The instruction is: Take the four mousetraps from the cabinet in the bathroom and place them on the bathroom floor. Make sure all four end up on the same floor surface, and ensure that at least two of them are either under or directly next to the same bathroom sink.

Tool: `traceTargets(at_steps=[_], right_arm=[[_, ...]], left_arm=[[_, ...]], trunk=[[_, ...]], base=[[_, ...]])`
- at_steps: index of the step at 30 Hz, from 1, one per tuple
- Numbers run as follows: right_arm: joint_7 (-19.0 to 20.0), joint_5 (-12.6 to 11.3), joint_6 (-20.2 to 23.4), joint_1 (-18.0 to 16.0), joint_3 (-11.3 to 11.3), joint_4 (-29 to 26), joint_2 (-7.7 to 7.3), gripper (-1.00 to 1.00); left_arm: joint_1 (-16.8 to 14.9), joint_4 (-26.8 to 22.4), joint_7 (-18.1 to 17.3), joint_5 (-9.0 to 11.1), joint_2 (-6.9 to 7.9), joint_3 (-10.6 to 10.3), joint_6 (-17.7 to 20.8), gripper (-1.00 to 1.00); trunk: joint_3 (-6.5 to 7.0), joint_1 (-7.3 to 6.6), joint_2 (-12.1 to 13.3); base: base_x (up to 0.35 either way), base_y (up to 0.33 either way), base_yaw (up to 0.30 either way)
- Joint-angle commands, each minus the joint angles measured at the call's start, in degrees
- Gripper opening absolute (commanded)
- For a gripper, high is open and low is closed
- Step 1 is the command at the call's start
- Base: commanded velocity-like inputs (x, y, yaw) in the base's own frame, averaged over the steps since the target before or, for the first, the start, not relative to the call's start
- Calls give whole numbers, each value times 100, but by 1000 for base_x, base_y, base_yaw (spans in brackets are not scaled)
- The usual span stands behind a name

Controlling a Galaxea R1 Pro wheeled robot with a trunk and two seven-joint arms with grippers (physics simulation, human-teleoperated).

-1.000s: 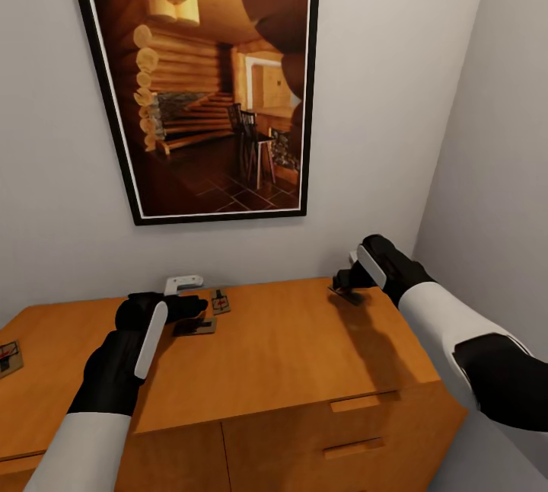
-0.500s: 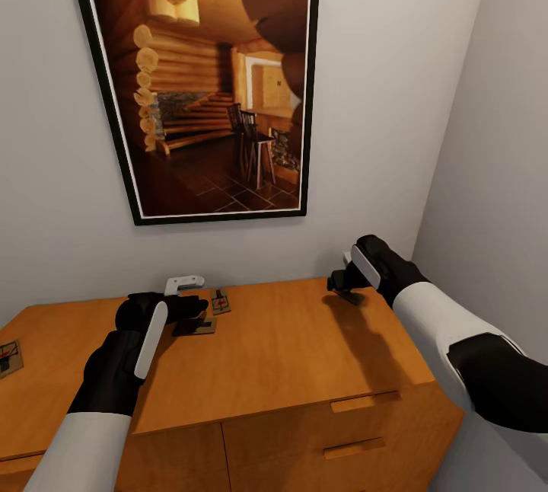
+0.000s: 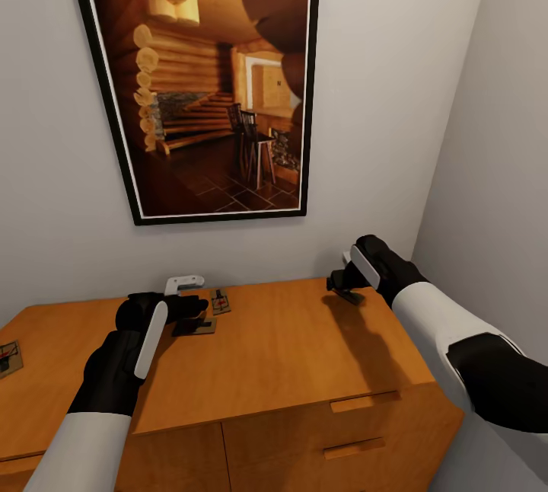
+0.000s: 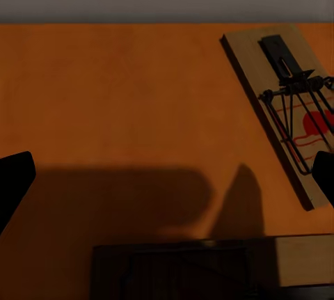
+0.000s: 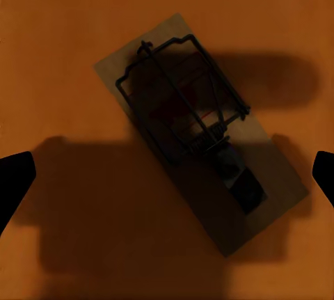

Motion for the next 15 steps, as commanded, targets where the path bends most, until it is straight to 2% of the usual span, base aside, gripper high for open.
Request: traceTargets(at_steps=[1,4,10,15], right_arm=[[-48,-63,17,-6,42,-8,-7,100],[-48,-63,17,-6,42,-8,-6,100],[-48,-63,17,-5,42,-8,-6,100],[-48,-62,17,-5,42,-8,-6,100]], left_arm=[[-4,-6,54,63,-5,7,23,100],[-4,-2,53,64,-5,7,23,100],[-4,7,54,61,-5,11,23,100],[-4,8,54,50,-5,13,23,100]], trunk=[[-7,0,-4],[-7,0,-4],[-7,0,-4],[-7,0,-4]], base=[[38,0,0],[82,0,0],[191,0,0],[86,0,0]])
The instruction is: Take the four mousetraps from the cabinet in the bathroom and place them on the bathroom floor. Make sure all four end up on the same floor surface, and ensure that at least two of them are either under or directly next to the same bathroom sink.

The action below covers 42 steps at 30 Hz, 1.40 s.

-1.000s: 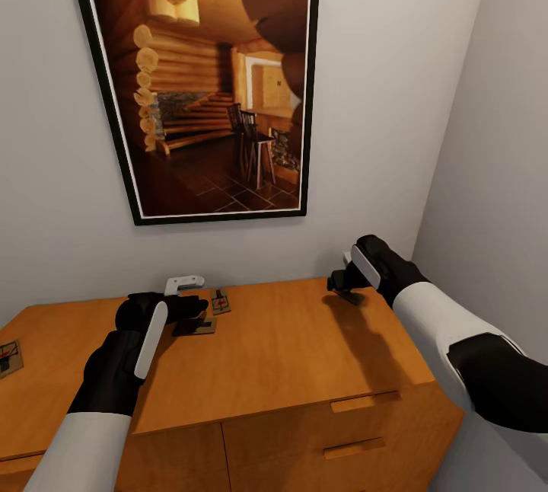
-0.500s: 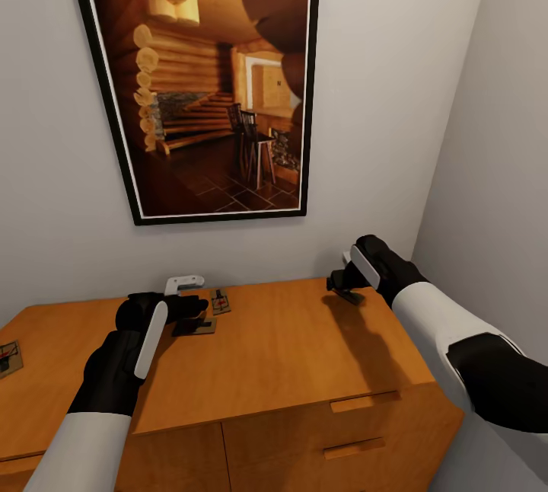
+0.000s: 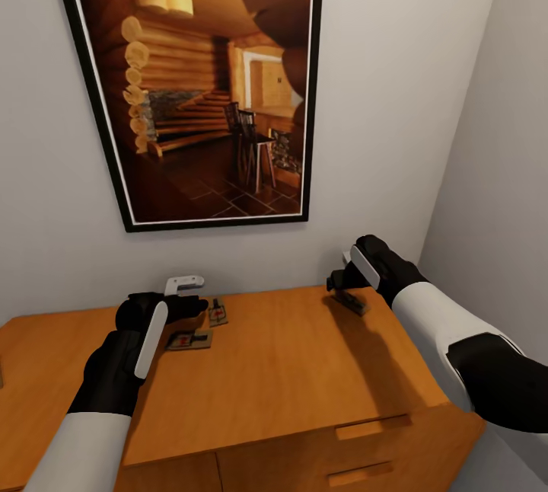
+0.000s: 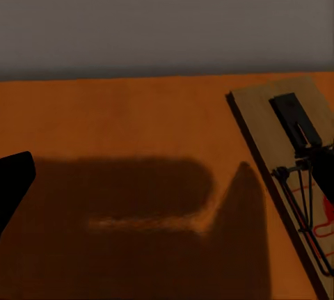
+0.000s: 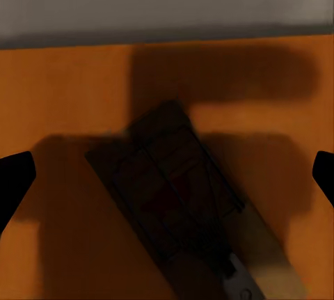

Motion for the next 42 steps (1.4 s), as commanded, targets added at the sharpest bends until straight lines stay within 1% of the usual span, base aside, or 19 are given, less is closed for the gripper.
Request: traceTargets(at_steps=[1,29,42], right_arm=[[-48,-63,17,-5,42,-8,-7,100],[-48,-61,17,-4,51,-8,-7,100],[-48,-55,17,-4,51,-8,-7,100]], left_arm=[[-4,-5,54,58,-5,8,23,100],[-4,4,50,41,-6,7,23,100],[-4,8,55,31,-13,8,23,100]], trunk=[[-7,1,-4],[-7,1,-4],[-7,1,-4]], base=[[51,0,0],[6,0,0],[-152,0,0]])
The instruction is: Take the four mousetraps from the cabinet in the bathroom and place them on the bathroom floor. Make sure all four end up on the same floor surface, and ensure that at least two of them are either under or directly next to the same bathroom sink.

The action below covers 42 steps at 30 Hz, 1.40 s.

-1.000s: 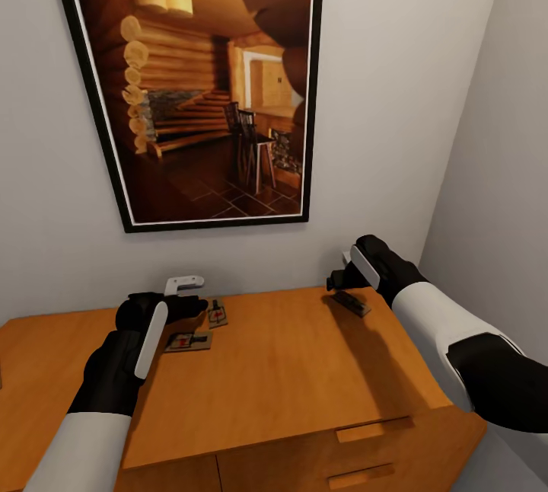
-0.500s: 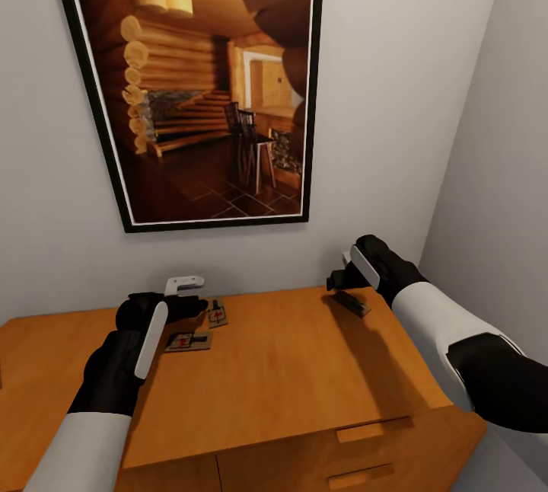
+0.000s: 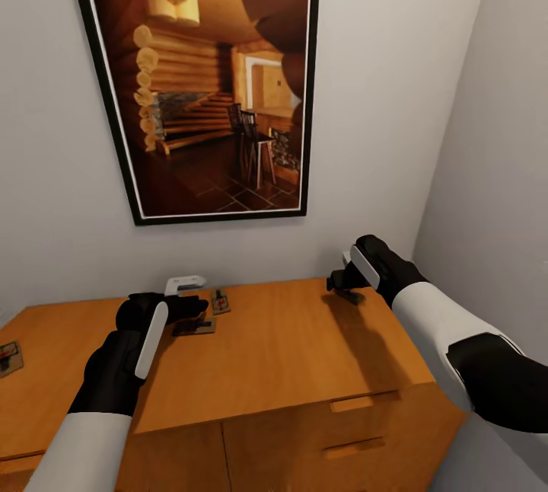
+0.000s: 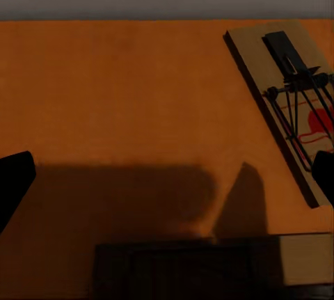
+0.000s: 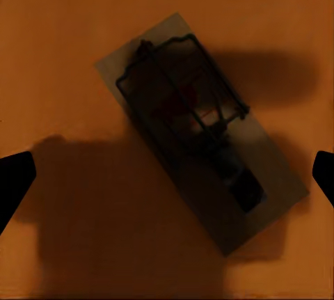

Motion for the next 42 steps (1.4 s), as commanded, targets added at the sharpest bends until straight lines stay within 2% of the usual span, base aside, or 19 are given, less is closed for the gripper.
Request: traceTargets(at_steps=[1,34,37,42], right_arm=[[-48,-63,17,-5,42,-8,-7,100],[-56,5,17,-5,83,-7,-37,100],[-56,6,17,-5,227,-8,-50,100],[-30,-6,17,-5,767,-9,-62,100]], left_arm=[[-4,-4,54,61,-5,8,23,100],[-4,11,54,56,-4,2,23,100],[-4,22,54,57,-4,5,23,100],[-4,36,51,60,-5,3,23,100]], trunk=[[-7,-1,-4],[-7,-1,-4],[-7,-1,-4],[-7,-1,-4]], base=[[-66,0,0],[-8,0,0],[0,0,0],[0,0,0]])
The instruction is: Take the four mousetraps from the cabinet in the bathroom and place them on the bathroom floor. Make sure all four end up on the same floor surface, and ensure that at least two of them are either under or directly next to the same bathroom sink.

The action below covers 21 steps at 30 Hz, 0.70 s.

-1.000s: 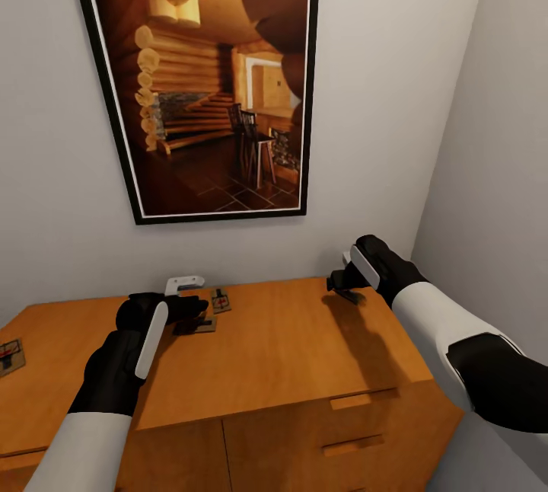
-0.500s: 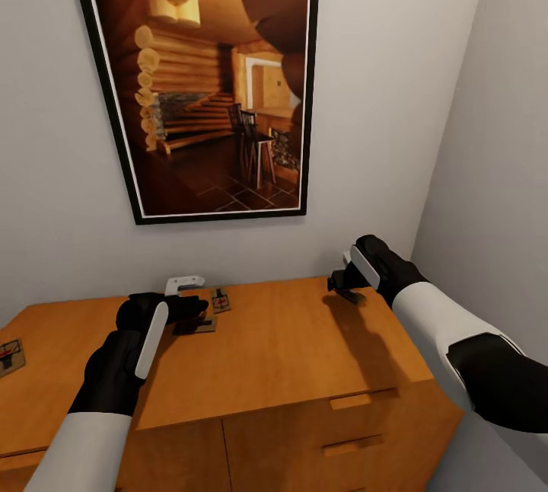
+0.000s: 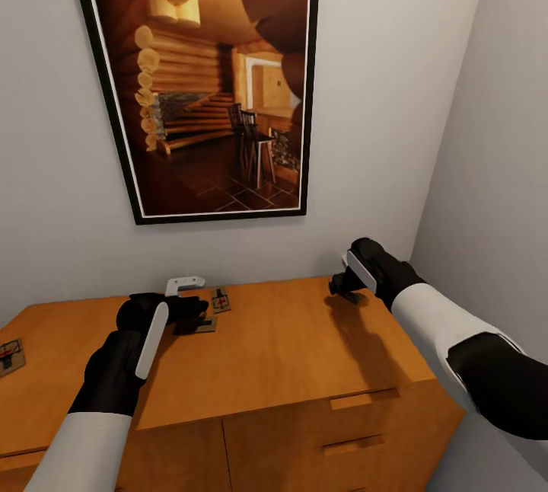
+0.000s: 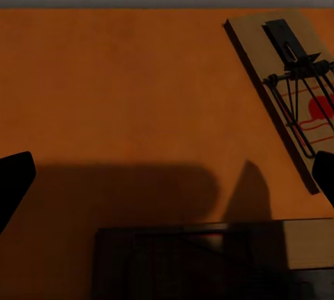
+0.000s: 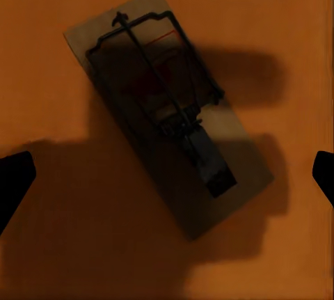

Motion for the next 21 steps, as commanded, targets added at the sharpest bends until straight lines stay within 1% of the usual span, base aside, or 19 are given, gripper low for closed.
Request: traceTargets(at_steps=[1,4,6,9,12,16,21], right_arm=[[-25,-68,18,-5,154,-11,-8,100],[123,-84,18,-10,415,-28,-20,100],[285,-80,18,-8,532,-63,-32,100],[542,-64,18,-9,640,-137,-52,100],[709,-52,18,-9,700,-211,-67,100],[812,-33,18,-7,804,-264,-77,100],[869,16,18,-9,1094,-297,-81,100]], left_arm=[[-4,-3,55,63,-5,7,23,100],[-4,5,53,65,-5,9,23,100],[-4,8,54,65,-2,10,23,100],[-4,10,56,66,1,12,23,100],[-4,12,56,66,3,12,23,100],[-4,13,55,66,3,13,23,100],[-4,13,56,66,4,13,23,100]], trunk=[[-7,0,-4],[-7,0,-4],[-7,0,-4],[-7,0,-4],[-7,0,-4],[-7,0,-4],[-7,0,-4]], base=[[0,0,0],[0,0,0],[0,0,0],[0,0,0],[0,0,0],[0,0,0],[0,0,0]])
